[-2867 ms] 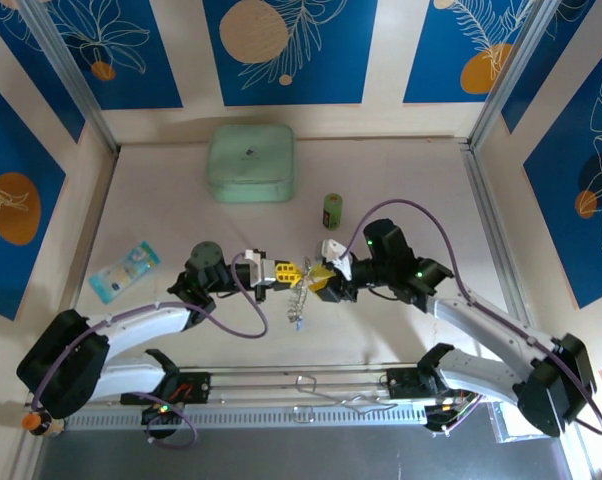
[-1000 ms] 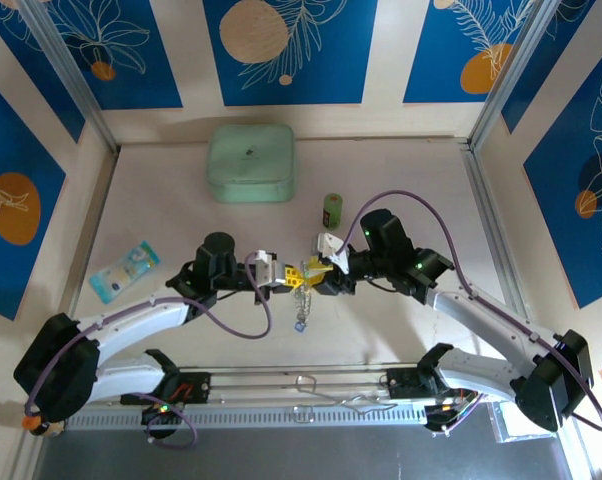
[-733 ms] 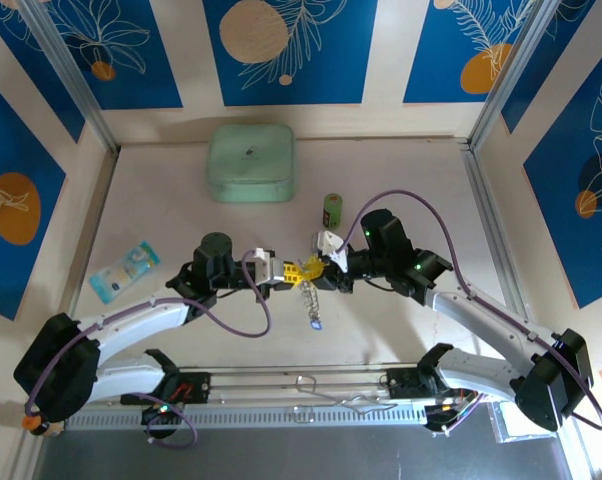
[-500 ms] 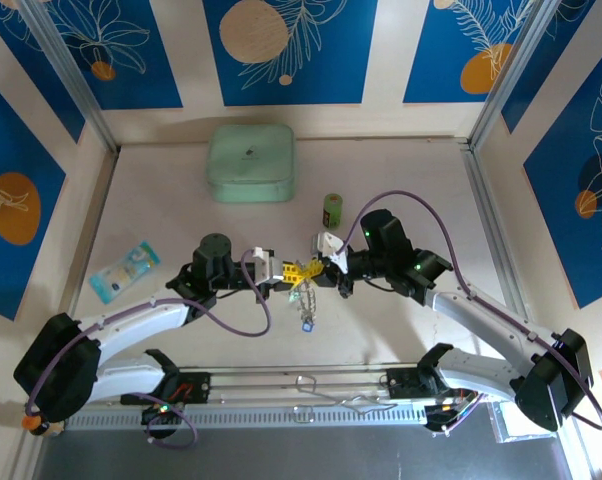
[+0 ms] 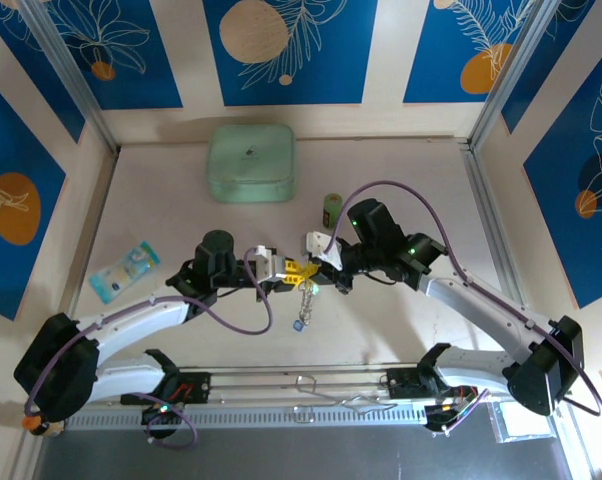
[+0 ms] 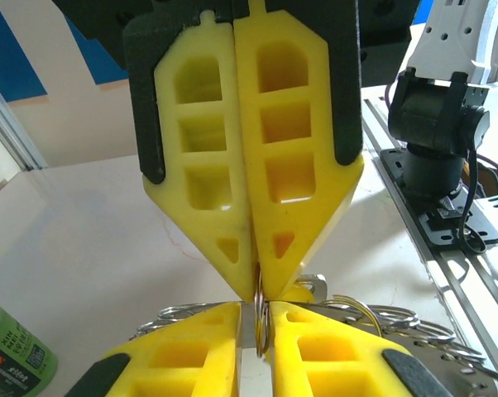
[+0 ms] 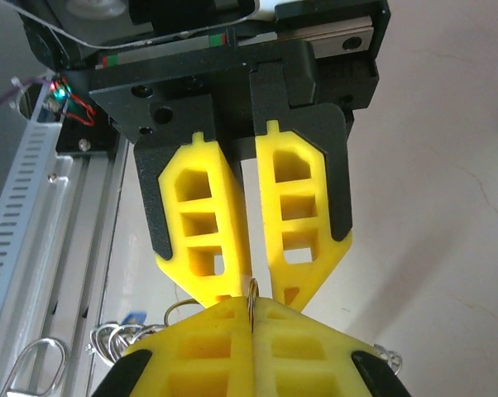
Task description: Put the keys on the keyring
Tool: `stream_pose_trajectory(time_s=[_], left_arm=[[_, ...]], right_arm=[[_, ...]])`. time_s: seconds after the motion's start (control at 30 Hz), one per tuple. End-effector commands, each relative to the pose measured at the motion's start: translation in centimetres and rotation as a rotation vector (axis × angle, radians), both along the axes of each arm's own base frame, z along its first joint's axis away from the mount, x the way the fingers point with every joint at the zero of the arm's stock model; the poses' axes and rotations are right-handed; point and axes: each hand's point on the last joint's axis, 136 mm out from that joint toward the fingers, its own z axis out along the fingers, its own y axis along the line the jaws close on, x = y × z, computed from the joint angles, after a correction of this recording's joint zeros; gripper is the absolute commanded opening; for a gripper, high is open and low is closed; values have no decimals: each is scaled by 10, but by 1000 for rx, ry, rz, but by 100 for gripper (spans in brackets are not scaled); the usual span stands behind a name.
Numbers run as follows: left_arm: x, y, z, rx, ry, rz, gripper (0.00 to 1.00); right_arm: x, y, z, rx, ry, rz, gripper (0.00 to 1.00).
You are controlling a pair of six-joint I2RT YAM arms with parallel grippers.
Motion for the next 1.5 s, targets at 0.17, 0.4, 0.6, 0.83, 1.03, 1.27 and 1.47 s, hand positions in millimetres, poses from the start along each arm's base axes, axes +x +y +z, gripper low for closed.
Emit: stream_pose_trajectory(time_s=[0.17, 0.4, 0.6, 0.83, 1.03, 1.27, 1.47], left_arm=[[-3, -3, 9, -15, -25, -30, 0], [-6, -2, 15, -53, -46, -32, 0], [-6, -2, 16, -65, -50, -33, 0], [-7, -2, 15, -63, -52, -34, 0], [-7, -2, 14, -61, -51, -36, 0], [-14, -1, 20, -91, -69, -71, 0], [-18, 0, 25, -119, -85, -89, 0]], right_arm=[[-8, 6, 0, -40, -7, 46, 0], [2, -13, 11, 170, 20, -83, 36], [1, -17, -1, 196, 50, -126, 36], [1, -15, 0, 188, 46, -113, 20], [1, -20, -3, 170, 52, -123, 4], [3, -21, -25, 114, 126, -132, 1], [3, -19, -28, 115, 149, -130, 8]])
